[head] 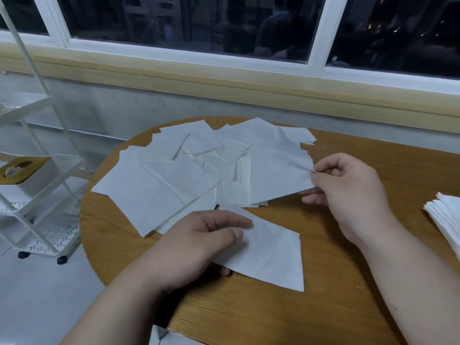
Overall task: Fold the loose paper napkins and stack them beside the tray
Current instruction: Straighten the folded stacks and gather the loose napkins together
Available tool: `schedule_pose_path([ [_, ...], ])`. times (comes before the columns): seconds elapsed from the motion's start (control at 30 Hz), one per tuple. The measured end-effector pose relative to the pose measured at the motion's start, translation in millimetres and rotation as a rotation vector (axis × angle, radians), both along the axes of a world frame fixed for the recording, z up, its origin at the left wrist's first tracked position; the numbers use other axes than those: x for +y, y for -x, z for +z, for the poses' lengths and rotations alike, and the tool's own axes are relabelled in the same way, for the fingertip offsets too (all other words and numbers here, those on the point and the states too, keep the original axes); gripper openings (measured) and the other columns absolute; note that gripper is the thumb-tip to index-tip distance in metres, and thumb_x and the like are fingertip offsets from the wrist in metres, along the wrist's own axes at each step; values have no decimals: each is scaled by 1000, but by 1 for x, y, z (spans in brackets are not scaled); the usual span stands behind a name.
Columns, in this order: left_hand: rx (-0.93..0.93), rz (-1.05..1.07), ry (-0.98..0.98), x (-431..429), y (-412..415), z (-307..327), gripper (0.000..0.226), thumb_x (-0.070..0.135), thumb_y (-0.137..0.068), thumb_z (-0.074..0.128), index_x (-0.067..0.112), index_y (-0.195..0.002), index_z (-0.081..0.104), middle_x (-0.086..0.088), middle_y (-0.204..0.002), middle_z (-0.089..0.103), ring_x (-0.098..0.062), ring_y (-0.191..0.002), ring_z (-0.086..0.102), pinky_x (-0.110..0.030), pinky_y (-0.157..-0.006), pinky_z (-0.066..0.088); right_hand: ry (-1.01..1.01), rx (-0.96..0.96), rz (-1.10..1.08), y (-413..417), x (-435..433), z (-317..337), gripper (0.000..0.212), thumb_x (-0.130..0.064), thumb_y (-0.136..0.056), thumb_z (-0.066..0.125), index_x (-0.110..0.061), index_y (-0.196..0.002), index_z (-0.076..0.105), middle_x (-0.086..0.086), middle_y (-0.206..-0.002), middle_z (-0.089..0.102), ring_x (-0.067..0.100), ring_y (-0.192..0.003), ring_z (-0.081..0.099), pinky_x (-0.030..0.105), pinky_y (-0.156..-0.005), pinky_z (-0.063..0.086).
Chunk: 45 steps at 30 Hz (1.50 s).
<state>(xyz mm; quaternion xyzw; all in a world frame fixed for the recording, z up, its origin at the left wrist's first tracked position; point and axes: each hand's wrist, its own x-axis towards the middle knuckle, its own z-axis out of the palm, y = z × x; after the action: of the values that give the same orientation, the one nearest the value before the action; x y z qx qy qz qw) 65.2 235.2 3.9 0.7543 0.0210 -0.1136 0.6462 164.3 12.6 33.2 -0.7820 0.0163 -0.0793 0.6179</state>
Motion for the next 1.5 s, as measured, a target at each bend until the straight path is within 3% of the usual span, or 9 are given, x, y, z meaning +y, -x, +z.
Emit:
schedule_pose_path([
  [0.23,-7,41,-1,-9,3,4,20,24,-96,60,27,-96,80,13,-81,69,-8,-64,64,-18,-58,51,-438,49,212,28,-29,-4,24,16,-92,49,-6,-87,56,11,-63,60,24,-52,65,24,-43,51],
  [0.53,3,70,-44,-11,3,5,18,26,-96,61,30,-95,79,7,-76,68,-16,-62,64,-24,-62,55,-324,119,153,16,-33,-16,24,13,-89,51,-8,-86,61,16,-76,62,21,-54,60,26,-44,46],
  [0.7,-2,68,-66,-13,1,5,16,30,-96,64,29,-95,79,8,-75,69,-16,-62,65,-20,-57,50,-113,-41,13,16,-44,-5,22,6,-86,58,-13,-90,67,9,-85,71,24,-74,63,42,-67,53],
  [0.8,-50,55,-149,-19,-1,5,18,47,-86,65,39,-96,78,19,-96,73,1,-81,67,-19,-76,47,-1,-206,-88,18,-55,14,27,5,-84,60,-21,-88,68,-2,-77,68,18,-75,64,47,-77,56],
  [0.97,-117,22,-328,-44,-1,2,14,52,-89,62,49,-96,74,29,-95,69,11,-88,59,-19,-78,39,396,-568,-59,48,-82,44,34,-1,-88,62,-35,-83,62,-26,-81,66,-2,-80,62,10,-69,47],
  [1.1,-222,87,-614,-59,-3,0,20,48,-91,58,46,-109,67,28,-116,61,5,-110,53,-19,-88,40,772,-759,108,82,-100,37,22,0,-82,58,-21,-88,65,-9,-89,68,7,-88,62,19,-76,47],
  [1.23,-317,117,-817,-76,7,3,44,46,-89,61,43,-133,55,11,-153,35,-14,-143,21,-34,-114,26,908,-655,383,107,-113,7,19,-4,-80,52,-21,-84,59,-9,-87,63,14,-89,62,25,-75,45],
  [1.4,-459,-190,-775,-95,25,4,88,49,-81,73,51,-150,19,30,-159,2,8,-147,-7,-24,-120,13,873,-571,513,131,-128,-15,17,-9,-81,47,-25,-81,55,-15,-83,57,9,-84,58,26,-71,47],
  [1.5,-604,-271,-725,-110,34,3,87,49,-80,76,55,-147,21,39,-153,8,17,-144,-3,-6,-112,9,835,-530,540,144,-140,-19,17,-9,-80,47,-25,-79,54,-14,-81,58,9,-81,59,28,-70,48],
])
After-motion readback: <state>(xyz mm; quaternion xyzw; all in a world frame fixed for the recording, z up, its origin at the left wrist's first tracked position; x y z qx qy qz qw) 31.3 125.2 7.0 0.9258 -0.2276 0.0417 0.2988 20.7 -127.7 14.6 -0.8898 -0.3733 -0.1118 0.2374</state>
